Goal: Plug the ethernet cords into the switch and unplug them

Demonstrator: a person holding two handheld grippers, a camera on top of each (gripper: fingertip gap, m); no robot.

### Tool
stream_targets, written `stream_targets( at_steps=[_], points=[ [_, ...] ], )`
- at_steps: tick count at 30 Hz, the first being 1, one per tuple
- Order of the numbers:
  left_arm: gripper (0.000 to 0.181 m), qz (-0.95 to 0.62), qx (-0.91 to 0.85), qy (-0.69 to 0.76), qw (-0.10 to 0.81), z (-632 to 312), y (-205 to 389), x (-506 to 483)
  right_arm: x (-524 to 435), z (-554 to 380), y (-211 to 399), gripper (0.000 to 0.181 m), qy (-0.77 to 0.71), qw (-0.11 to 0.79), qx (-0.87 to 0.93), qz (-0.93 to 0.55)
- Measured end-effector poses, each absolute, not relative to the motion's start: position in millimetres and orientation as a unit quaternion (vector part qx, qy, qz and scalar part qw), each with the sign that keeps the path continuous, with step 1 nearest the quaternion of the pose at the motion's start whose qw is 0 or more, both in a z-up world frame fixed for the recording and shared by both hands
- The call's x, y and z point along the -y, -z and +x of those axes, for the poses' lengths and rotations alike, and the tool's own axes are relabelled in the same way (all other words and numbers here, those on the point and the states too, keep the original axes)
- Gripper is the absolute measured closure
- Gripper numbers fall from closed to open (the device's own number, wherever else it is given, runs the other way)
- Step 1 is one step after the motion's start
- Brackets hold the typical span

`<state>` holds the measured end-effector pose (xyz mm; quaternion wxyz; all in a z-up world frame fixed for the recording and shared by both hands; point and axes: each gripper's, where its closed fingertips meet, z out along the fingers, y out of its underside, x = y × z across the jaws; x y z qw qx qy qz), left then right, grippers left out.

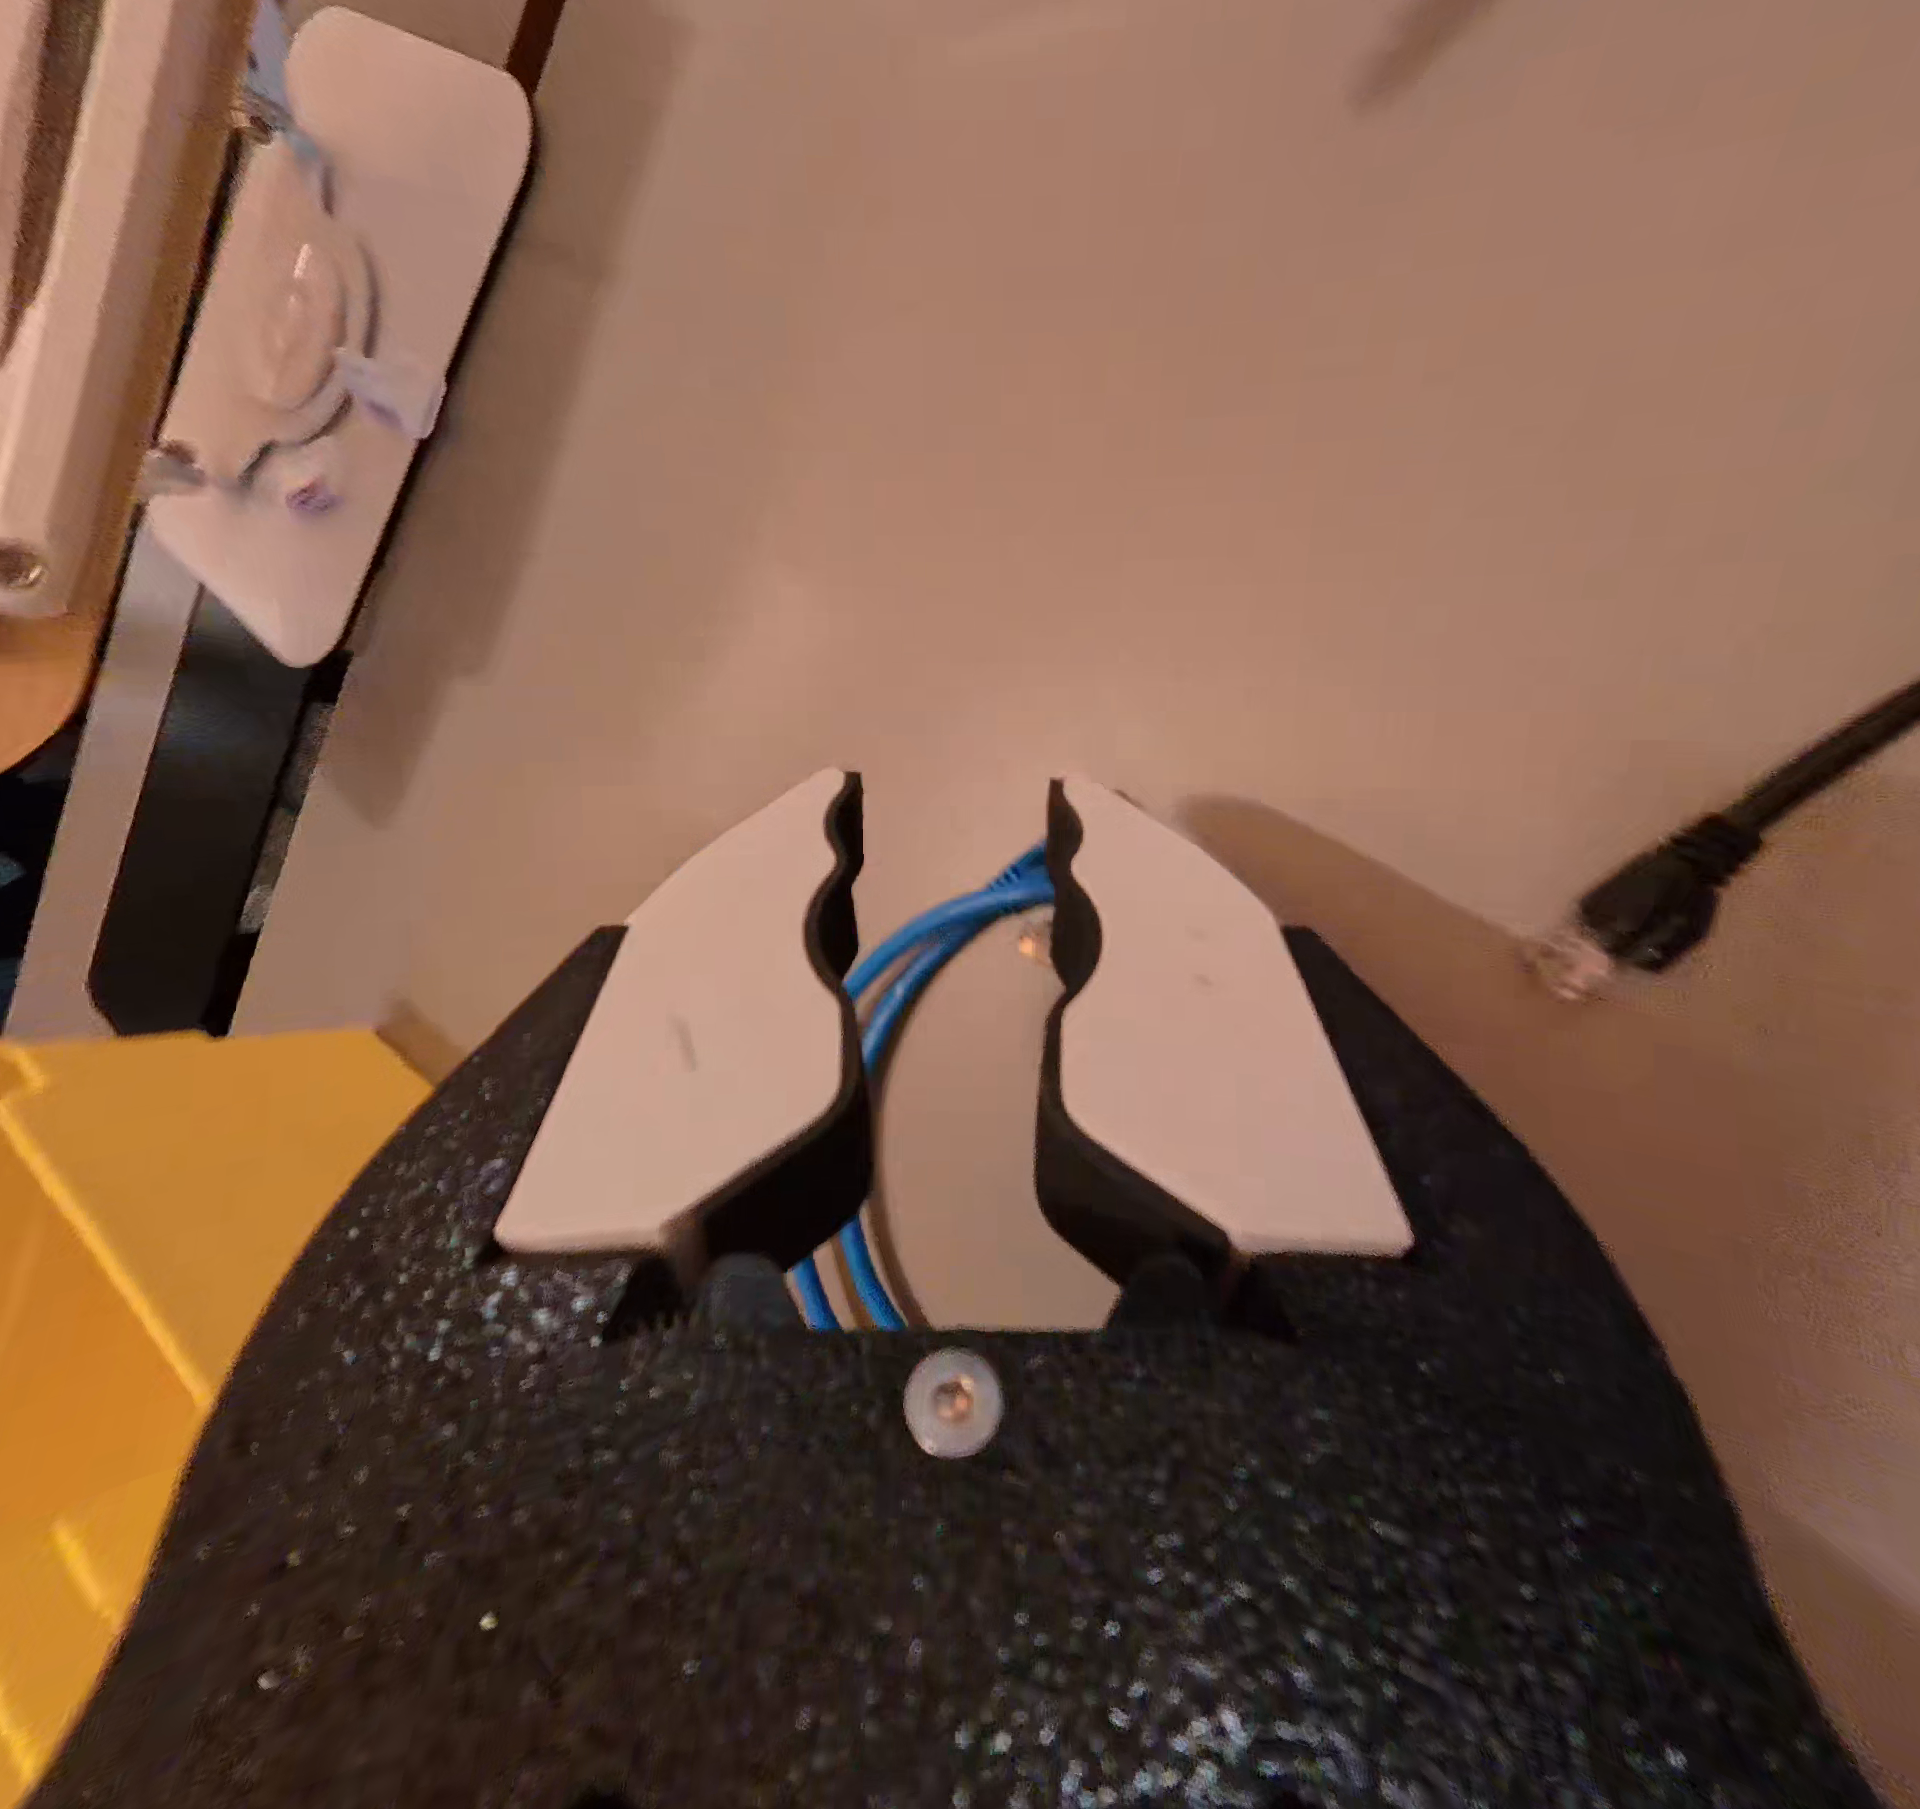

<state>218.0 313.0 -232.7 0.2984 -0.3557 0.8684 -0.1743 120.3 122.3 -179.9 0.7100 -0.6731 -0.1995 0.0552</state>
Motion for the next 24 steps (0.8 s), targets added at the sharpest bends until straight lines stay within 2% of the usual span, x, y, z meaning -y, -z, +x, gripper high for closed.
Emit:
stream_targets(
  at_steps=[1,12,18,24],
  points=[
    [0.149,-0.353,-0.873,0.174,0.288,226,237,-315,-122,120,180,0.120,-0.055,0.710,0.200,-0.673],
    [0.162,-0.321,-0.929,0.151,0.105,218,282,-342,-122,122,179,0.120,-0.059,0.713,0.198,-0.670],
    [0.159,-0.293,-0.941,0.152,0.081,203,277,-341,-122,121,180,0.120,-0.058,0.710,0.200,-0.673],
    [0.155,-0.242,-0.962,0.088,0.090,192,283,-346,-124,120,181,0.120,-0.056,0.705,0.202,-0.677]
  ],
)
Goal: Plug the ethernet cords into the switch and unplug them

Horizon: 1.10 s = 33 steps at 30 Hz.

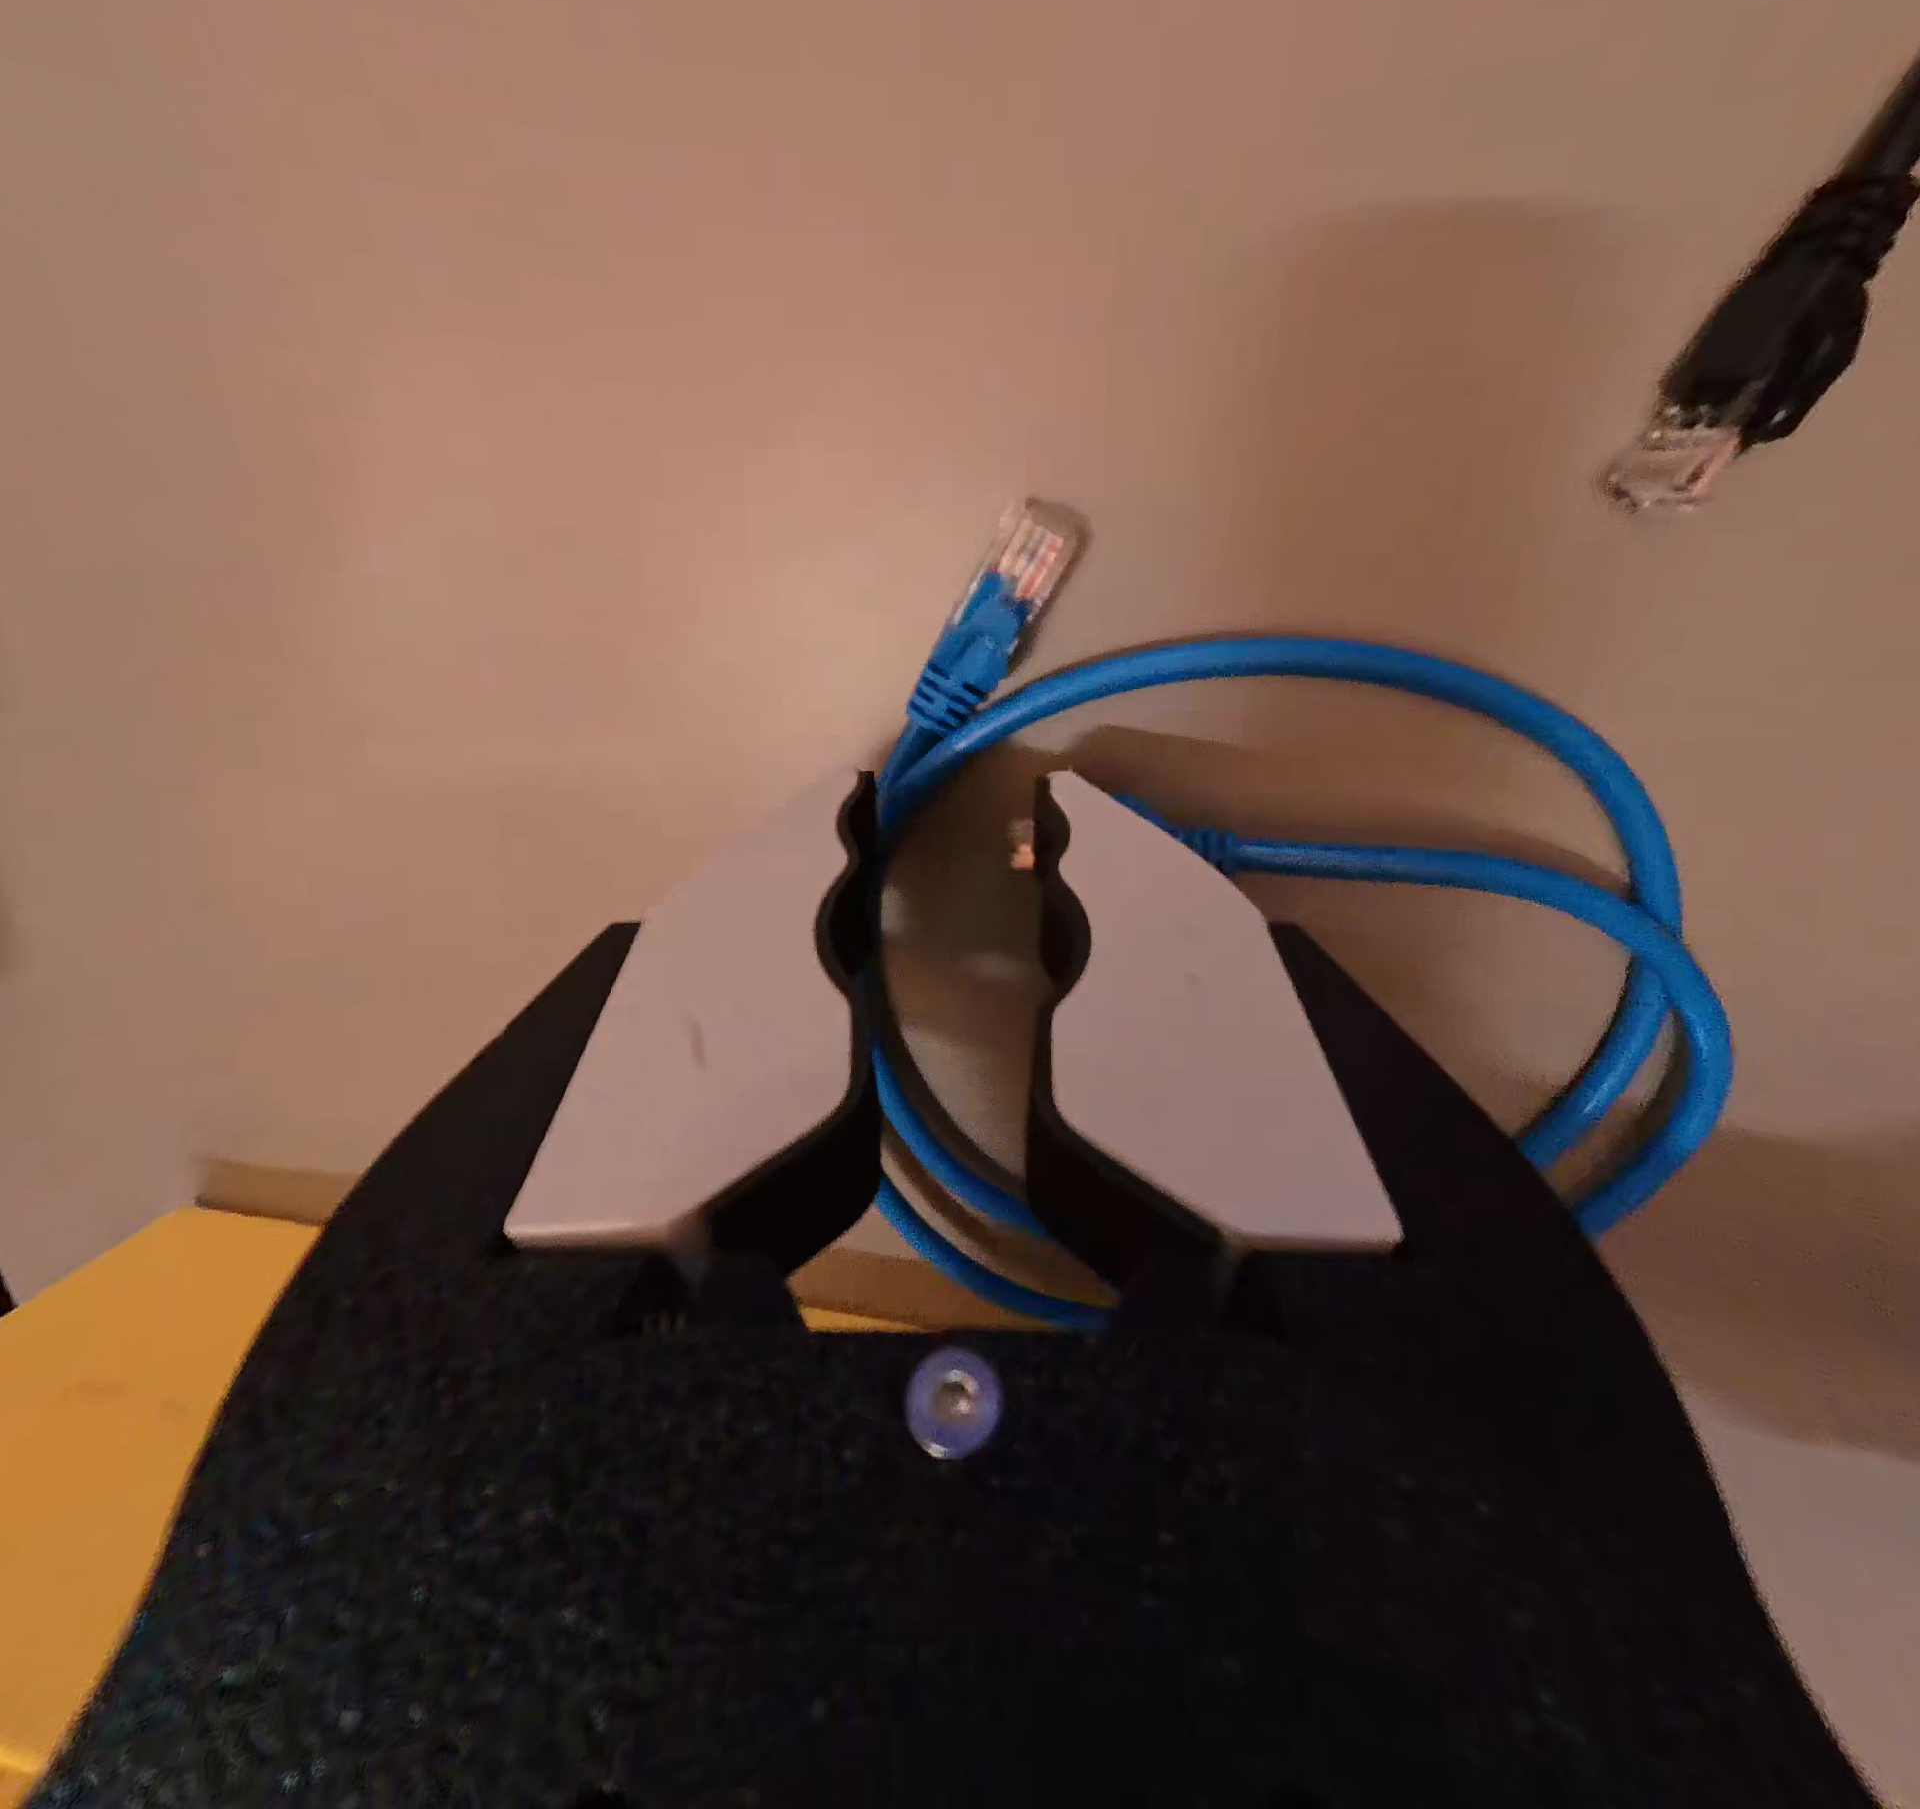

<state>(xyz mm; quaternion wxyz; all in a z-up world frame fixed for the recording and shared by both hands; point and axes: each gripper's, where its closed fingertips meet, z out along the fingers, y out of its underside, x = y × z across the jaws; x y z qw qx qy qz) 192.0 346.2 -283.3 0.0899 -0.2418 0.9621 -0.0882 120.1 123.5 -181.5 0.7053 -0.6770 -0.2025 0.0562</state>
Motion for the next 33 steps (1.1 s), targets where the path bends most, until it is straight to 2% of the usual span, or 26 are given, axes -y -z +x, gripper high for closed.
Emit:
stream_targets(
  at_steps=[5,10,15,18,20,22,26,33],
  points=[
    [0.155,-0.260,-0.937,0.193,0.134,216,252,-321,-123,120,181,0.120,-0.055,0.706,0.202,-0.677],
    [0.152,-0.221,-0.959,0.123,0.128,209,272,-331,-123,120,181,0.120,-0.056,0.707,0.201,-0.676],
    [0.155,-0.224,-0.960,0.130,0.104,206,282,-325,-124,120,181,0.120,-0.057,0.705,0.203,-0.677],
    [0.168,-0.245,-0.956,0.099,0.129,217,289,-331,-124,120,182,0.120,-0.057,0.704,0.203,-0.678],
    [0.168,-0.305,-0.935,0.075,0.164,232,289,-342,-124,120,182,0.120,-0.057,0.704,0.203,-0.678],
    [0.166,-0.346,-0.919,0.086,0.168,238,289,-344,-124,120,182,0.120,-0.057,0.703,0.204,-0.679],
    [0.160,-0.329,-0.915,0.146,0.180,238,284,-345,-124,119,182,0.120,-0.056,0.704,0.205,-0.678],
    [0.169,-0.344,-0.903,0.189,0.172,233,287,-359,-124,119,182,0.120,-0.059,0.704,0.204,-0.678]
  ],
)
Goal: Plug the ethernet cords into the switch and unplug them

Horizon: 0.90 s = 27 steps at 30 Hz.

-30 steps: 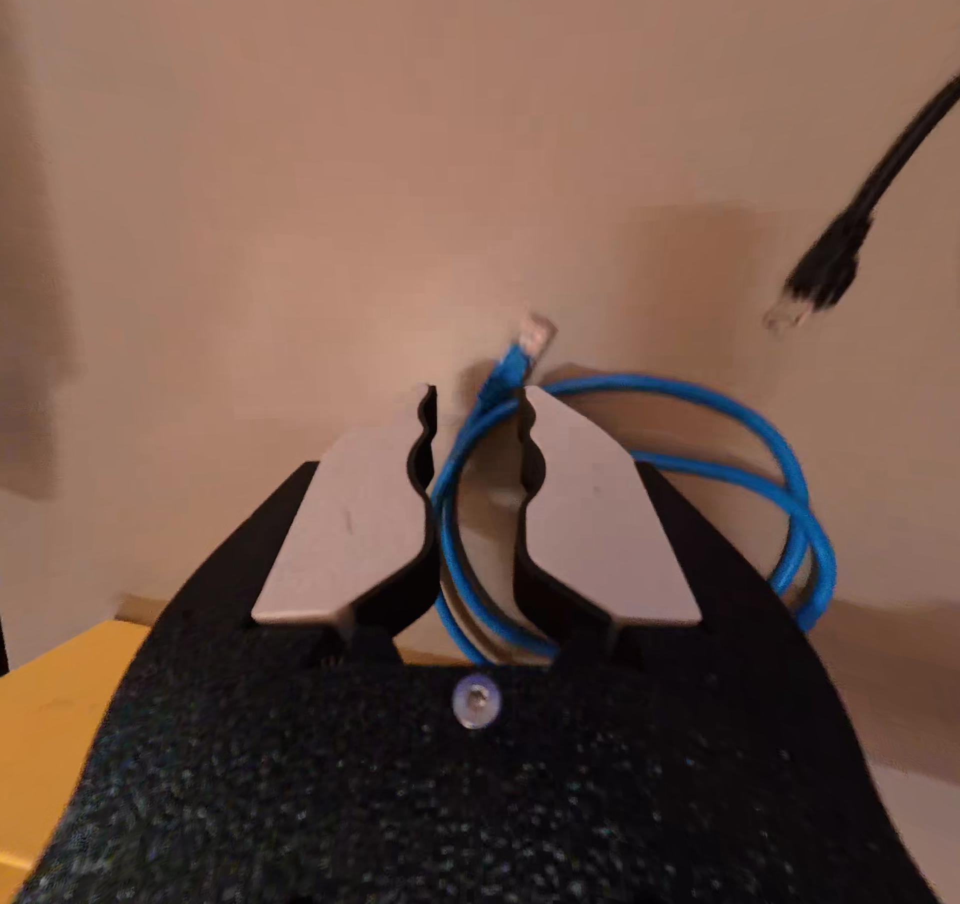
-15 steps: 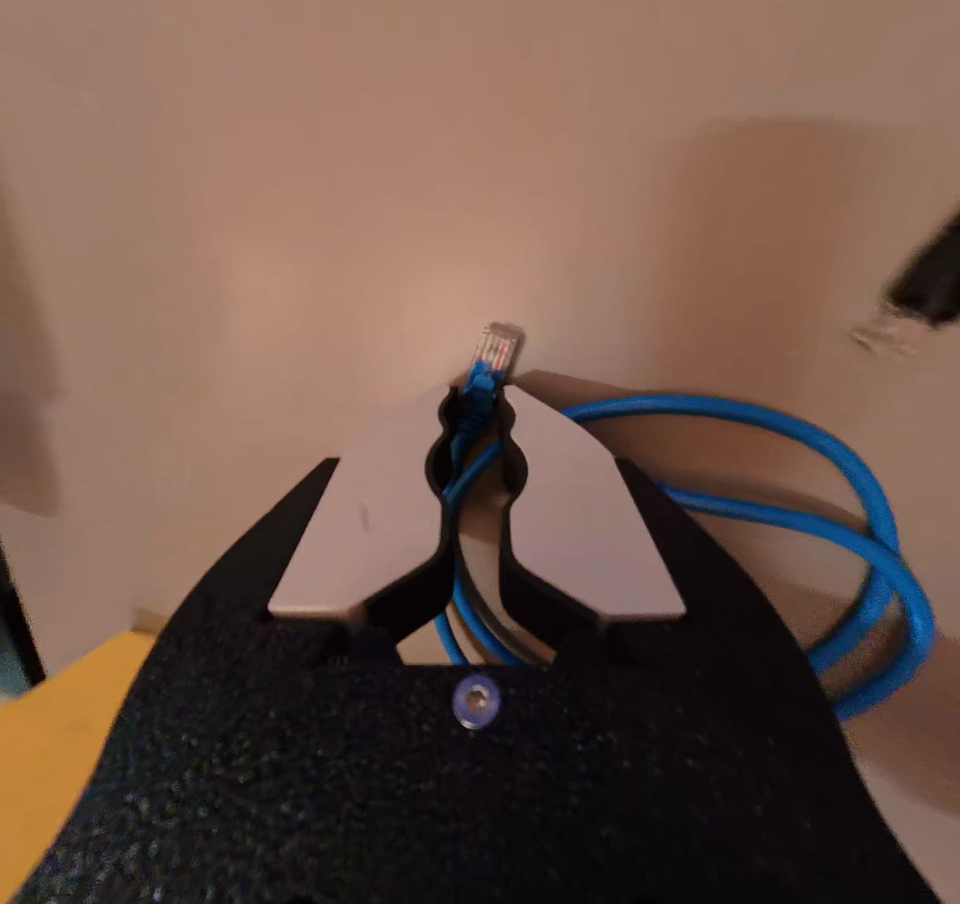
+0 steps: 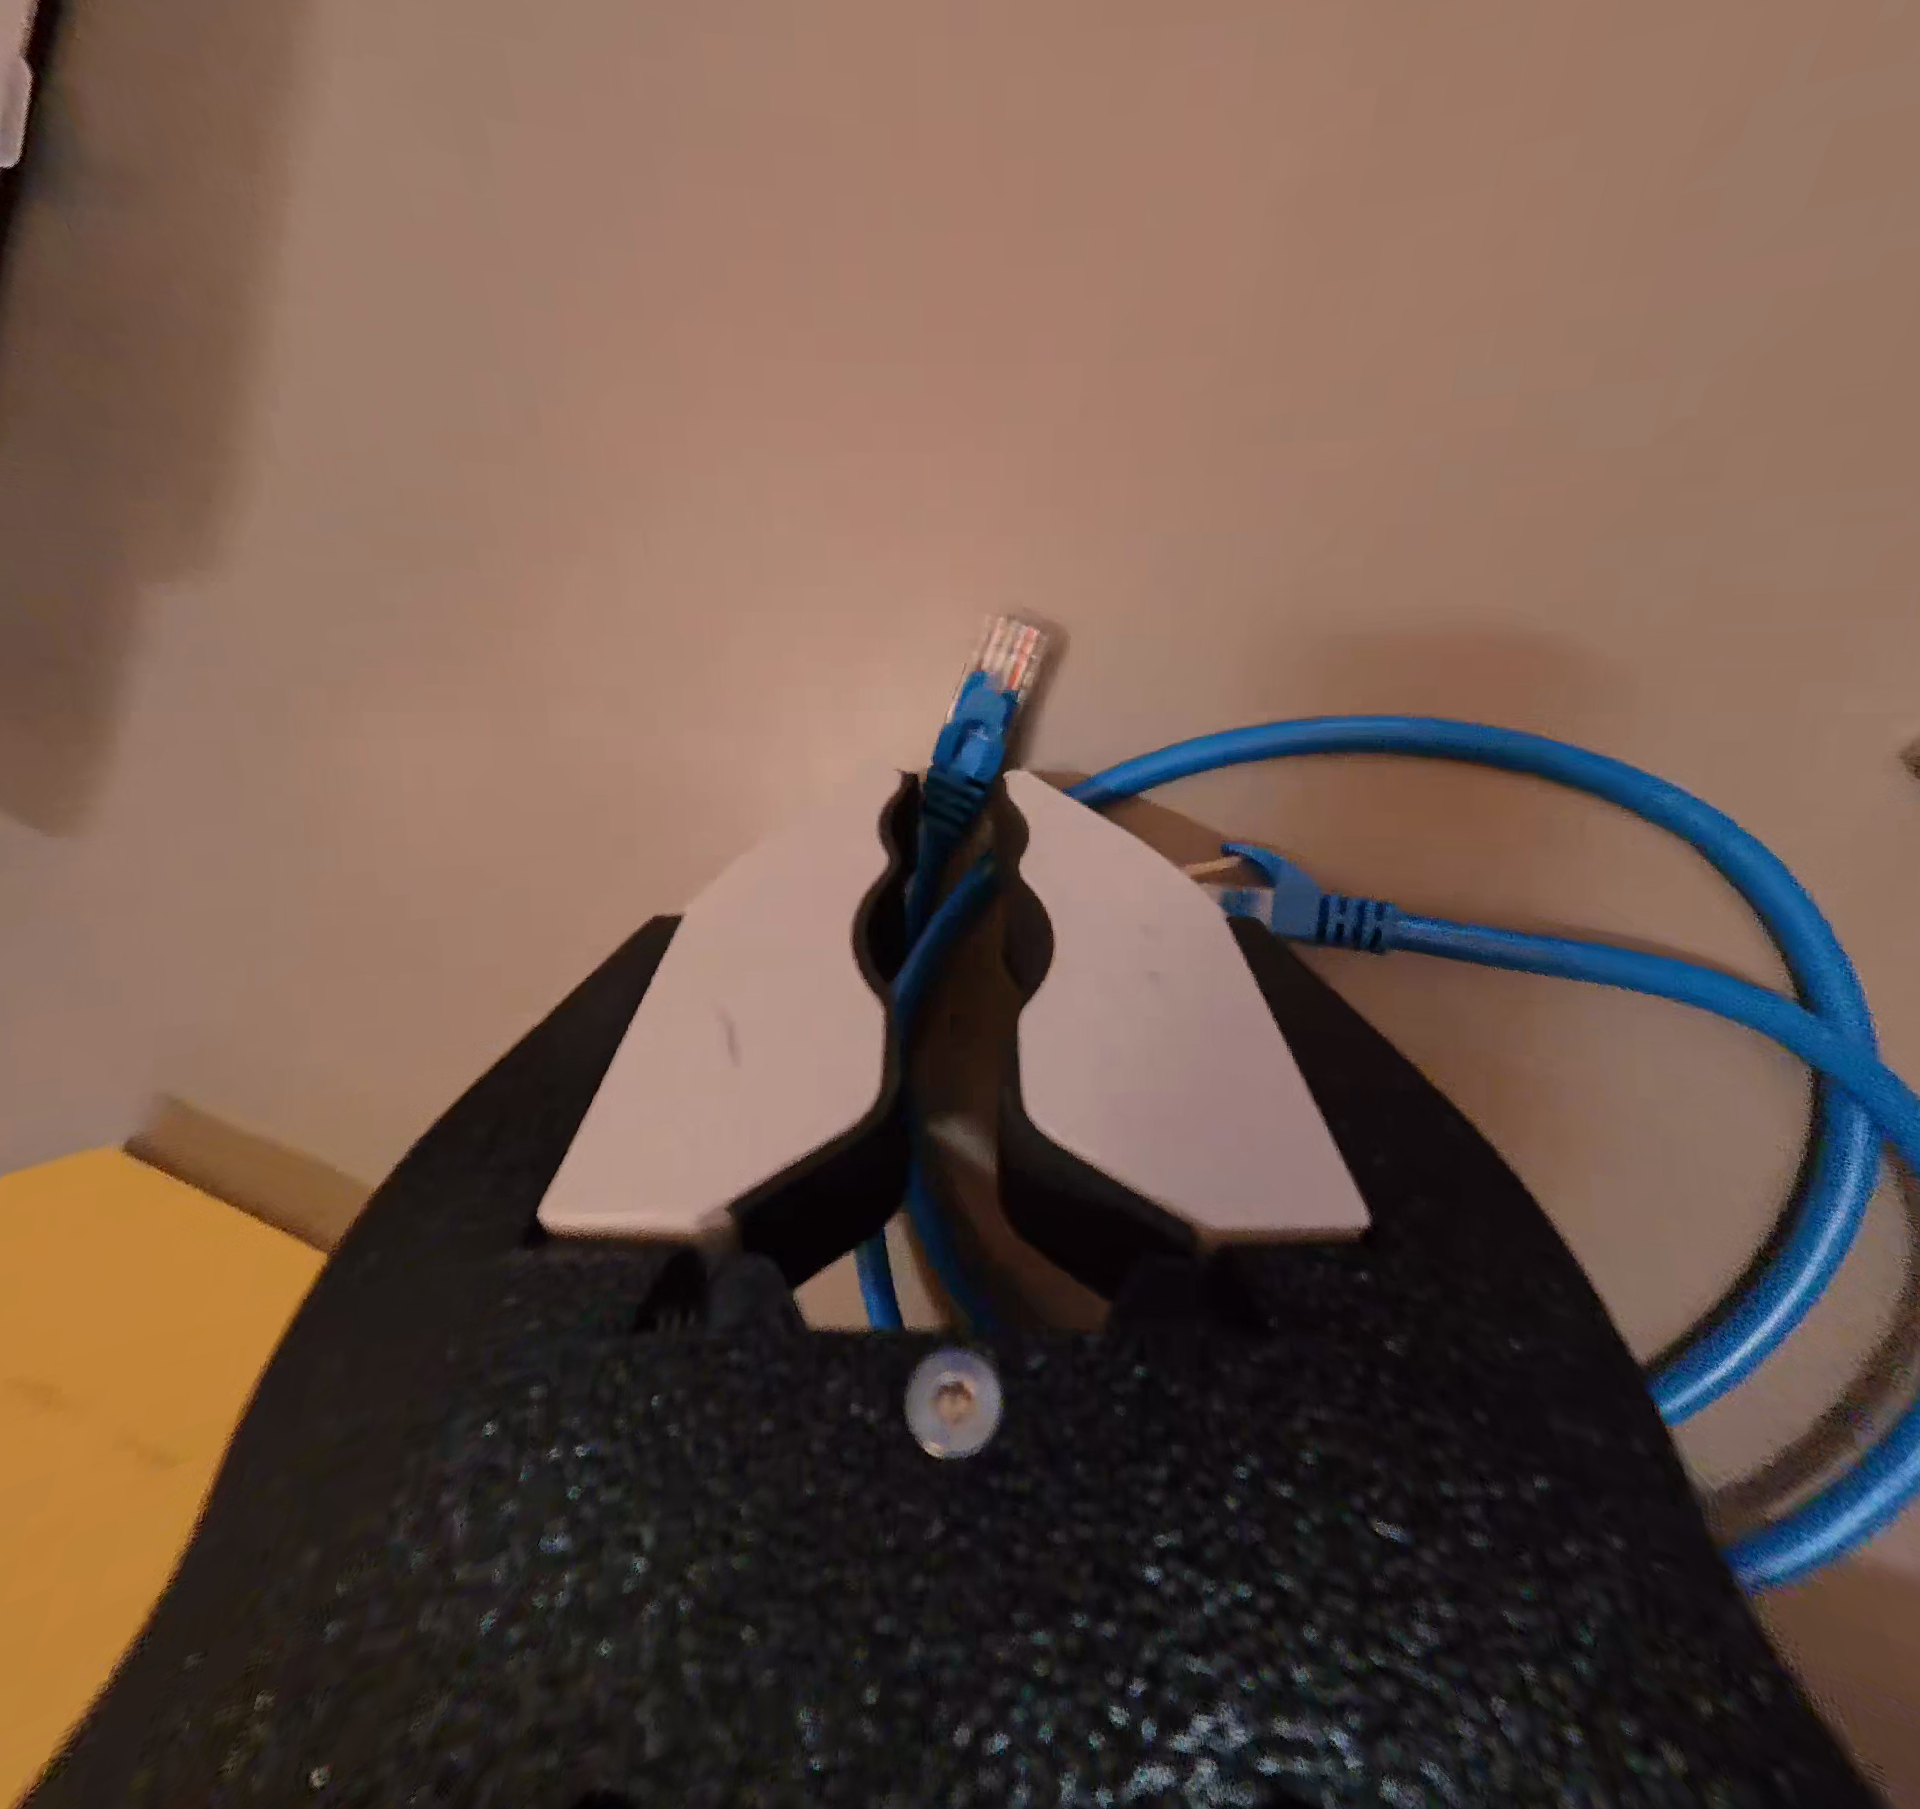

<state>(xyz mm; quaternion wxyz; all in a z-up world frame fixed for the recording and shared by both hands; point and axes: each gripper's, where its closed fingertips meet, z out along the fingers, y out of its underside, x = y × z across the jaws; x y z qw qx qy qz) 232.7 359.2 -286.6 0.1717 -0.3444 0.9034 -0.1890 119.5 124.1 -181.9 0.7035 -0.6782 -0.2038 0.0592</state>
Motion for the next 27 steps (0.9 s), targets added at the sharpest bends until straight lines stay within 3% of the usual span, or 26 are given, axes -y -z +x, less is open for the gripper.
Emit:
stream_targets(
  at_steps=[5,12,27],
  points=[
    [0.169,-0.342,-0.905,0.159,0.197,239,289,-359,-125,119,183,0.120,-0.058,0.700,0.205,-0.681],
    [0.169,-0.507,-0.831,0.153,0.167,237,290,-355,-126,118,184,0.120,-0.055,0.697,0.208,-0.684],
    [0.169,-0.470,-0.804,0.274,0.240,236,289,-349,-126,117,185,0.120,-0.054,0.695,0.210,-0.685]
  ],
)
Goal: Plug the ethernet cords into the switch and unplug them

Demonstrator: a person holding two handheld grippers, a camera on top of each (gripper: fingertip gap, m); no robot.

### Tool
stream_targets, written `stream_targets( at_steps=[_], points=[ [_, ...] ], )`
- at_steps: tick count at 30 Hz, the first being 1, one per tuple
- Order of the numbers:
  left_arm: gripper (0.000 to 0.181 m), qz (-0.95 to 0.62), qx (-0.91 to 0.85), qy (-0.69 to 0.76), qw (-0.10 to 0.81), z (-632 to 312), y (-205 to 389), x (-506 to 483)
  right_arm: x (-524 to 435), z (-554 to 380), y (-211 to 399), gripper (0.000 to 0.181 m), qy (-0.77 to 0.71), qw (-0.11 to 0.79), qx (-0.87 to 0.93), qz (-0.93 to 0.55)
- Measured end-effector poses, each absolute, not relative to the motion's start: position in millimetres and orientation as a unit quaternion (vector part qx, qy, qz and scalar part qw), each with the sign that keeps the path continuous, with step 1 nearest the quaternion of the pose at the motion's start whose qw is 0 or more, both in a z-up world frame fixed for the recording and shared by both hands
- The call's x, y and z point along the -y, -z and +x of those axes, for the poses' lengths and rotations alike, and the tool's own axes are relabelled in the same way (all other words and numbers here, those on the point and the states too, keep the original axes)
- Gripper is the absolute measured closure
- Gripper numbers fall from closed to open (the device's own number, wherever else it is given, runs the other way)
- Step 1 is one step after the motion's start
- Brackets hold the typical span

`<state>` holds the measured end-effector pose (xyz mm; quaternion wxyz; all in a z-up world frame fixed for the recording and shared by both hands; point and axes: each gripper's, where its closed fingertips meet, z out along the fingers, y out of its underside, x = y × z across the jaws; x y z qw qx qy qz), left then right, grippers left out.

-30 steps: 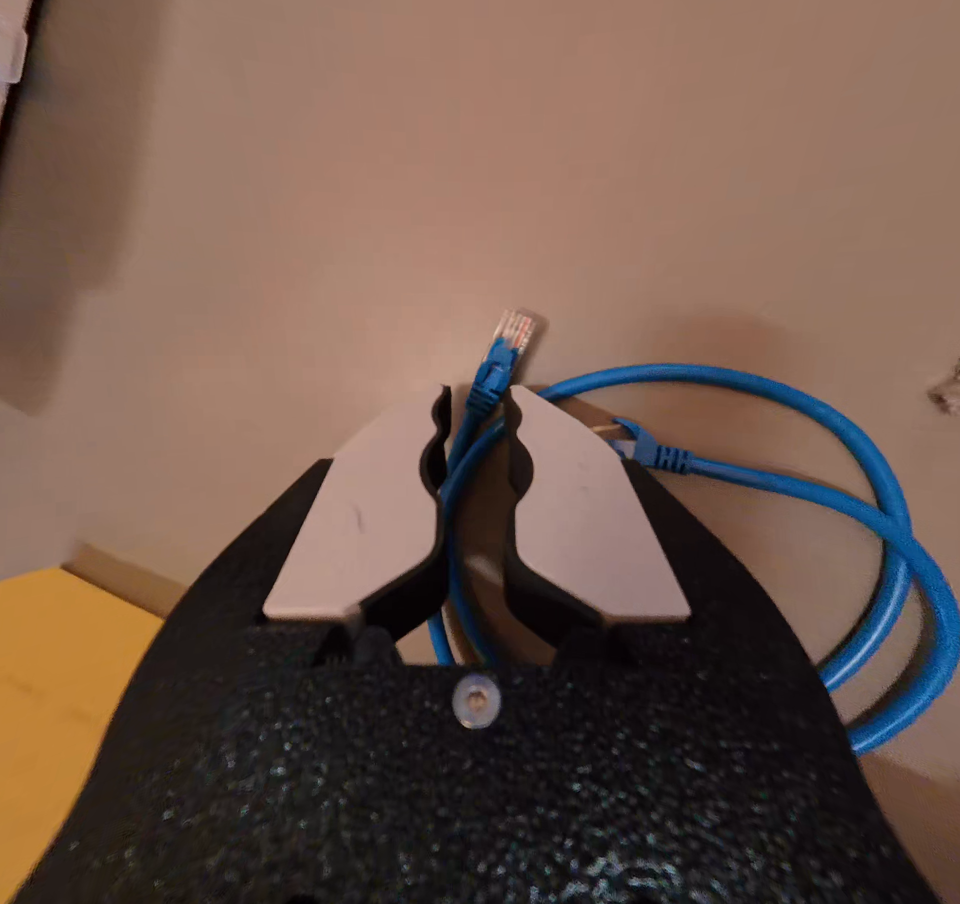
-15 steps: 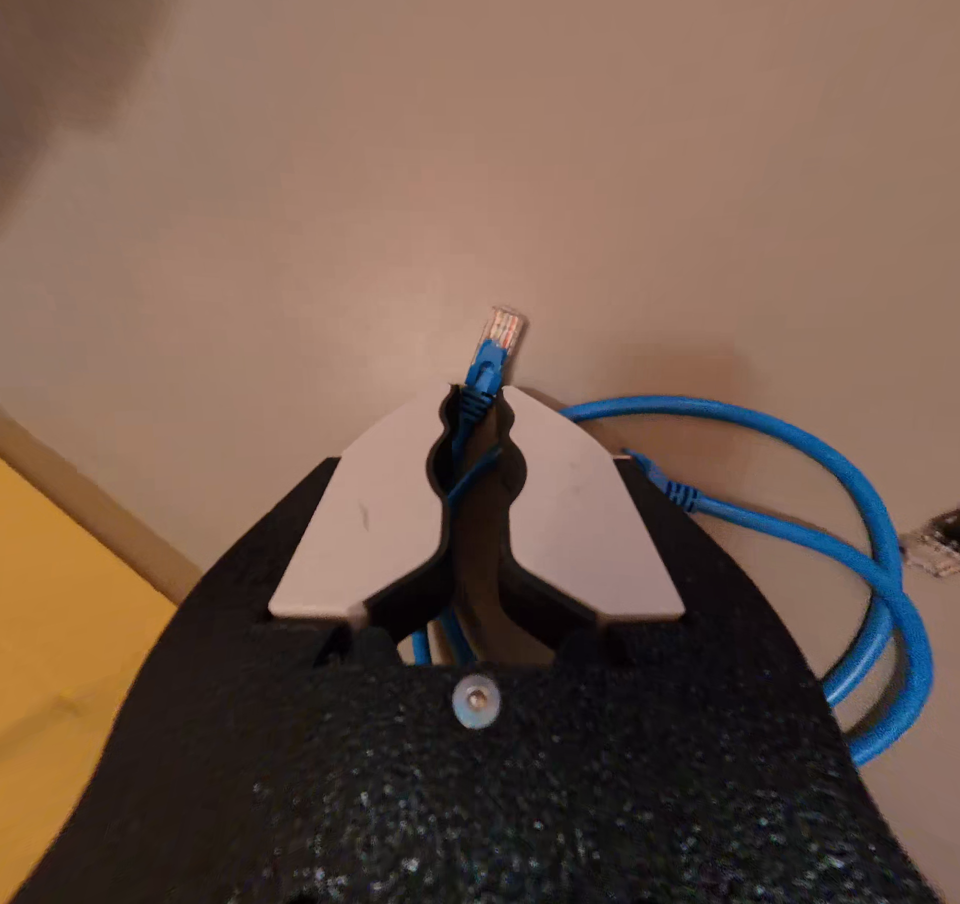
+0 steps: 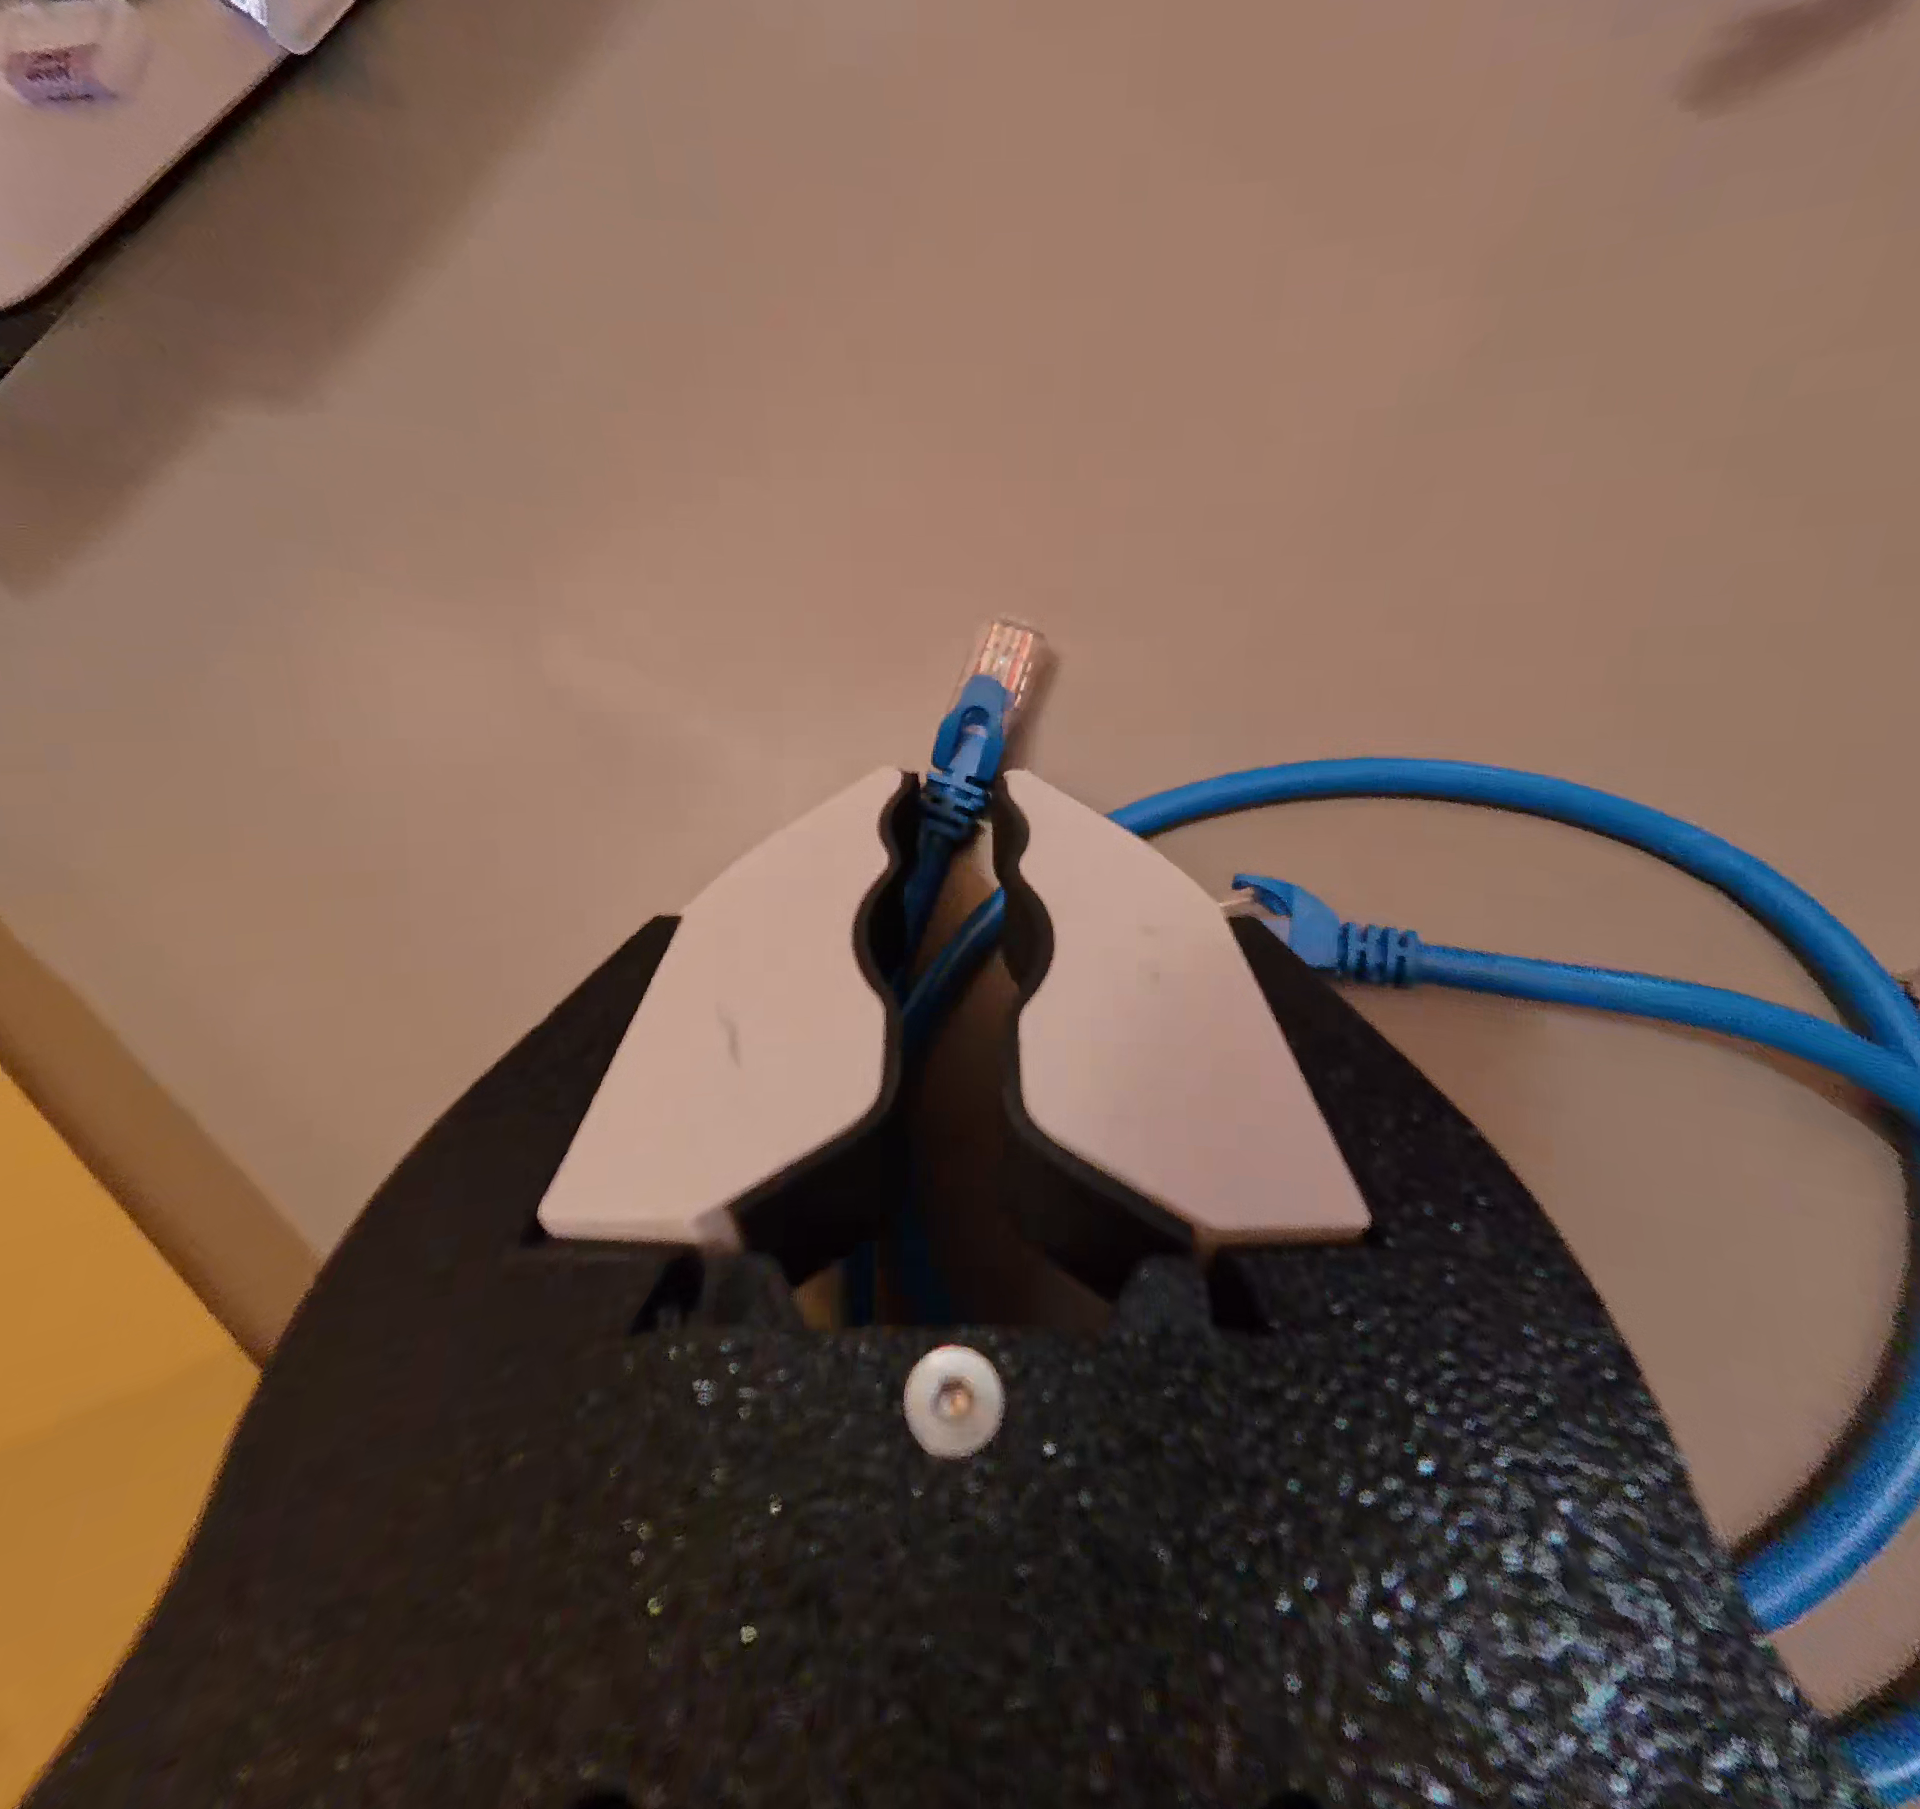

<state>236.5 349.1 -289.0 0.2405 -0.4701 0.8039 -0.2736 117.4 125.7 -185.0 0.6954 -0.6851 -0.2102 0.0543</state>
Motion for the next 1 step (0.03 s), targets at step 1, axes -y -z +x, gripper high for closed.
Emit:
stream_targets(
  at_steps=[1],
  points=[
    [0.169,-0.472,-0.803,0.270,0.246,236.9,288.8,-350.2,-125.7,117.6,184.9,0.120,-0.054,0.696,0.209,-0.685]
  ],
)
